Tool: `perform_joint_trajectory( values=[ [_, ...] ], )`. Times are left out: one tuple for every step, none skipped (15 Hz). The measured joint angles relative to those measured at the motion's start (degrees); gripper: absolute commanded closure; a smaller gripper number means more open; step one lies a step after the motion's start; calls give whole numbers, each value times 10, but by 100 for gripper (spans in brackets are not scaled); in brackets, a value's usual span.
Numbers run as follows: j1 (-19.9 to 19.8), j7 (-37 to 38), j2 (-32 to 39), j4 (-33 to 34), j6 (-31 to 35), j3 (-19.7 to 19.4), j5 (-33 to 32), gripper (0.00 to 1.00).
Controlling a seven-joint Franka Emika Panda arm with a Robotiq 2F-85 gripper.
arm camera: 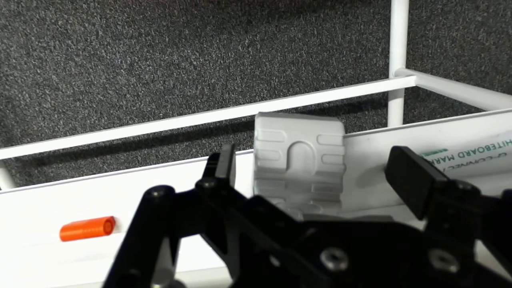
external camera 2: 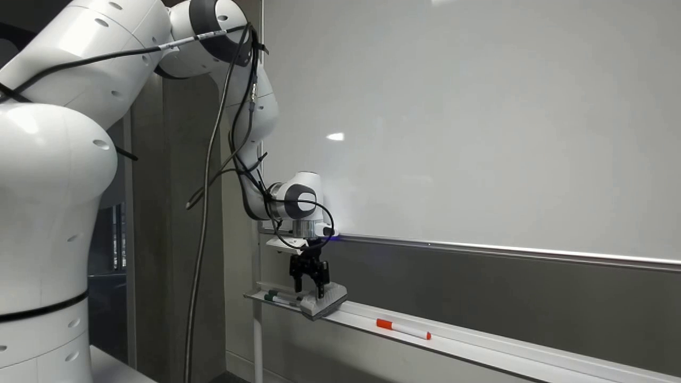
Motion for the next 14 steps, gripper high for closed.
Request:
perform_joint_trajectory(
  values=[
    [1, 3, 0, 0, 0, -1, 0, 0],
    [5, 7, 1, 0, 1, -4, -2, 0],
    [10, 12, 1, 0, 1, -9, -5, 0],
    [15, 14, 2, 0, 2, -14, -7, 0],
    [18, 17, 3, 0, 4, -18, -11, 0],
    [22, 18, 3, 0, 5, -22, -15, 0],
    [27, 21, 4, 0, 6, -27, -19, 0],
    [31, 26, 4, -1, 6, -31, -25, 0],
    [34, 32, 4, -1, 7, -34, -29, 0],
    [38, 38, 5, -2, 7, -38, -33, 0],
    [41, 43, 5, -2, 7, -40, -34, 0],
    [44, 47, 6, -2, 7, -41, -34, 0],
    [46, 48, 8, -3, 7, -41, -35, 0],
    [48, 48, 11, -4, 7, -41, -35, 0]
  ],
)
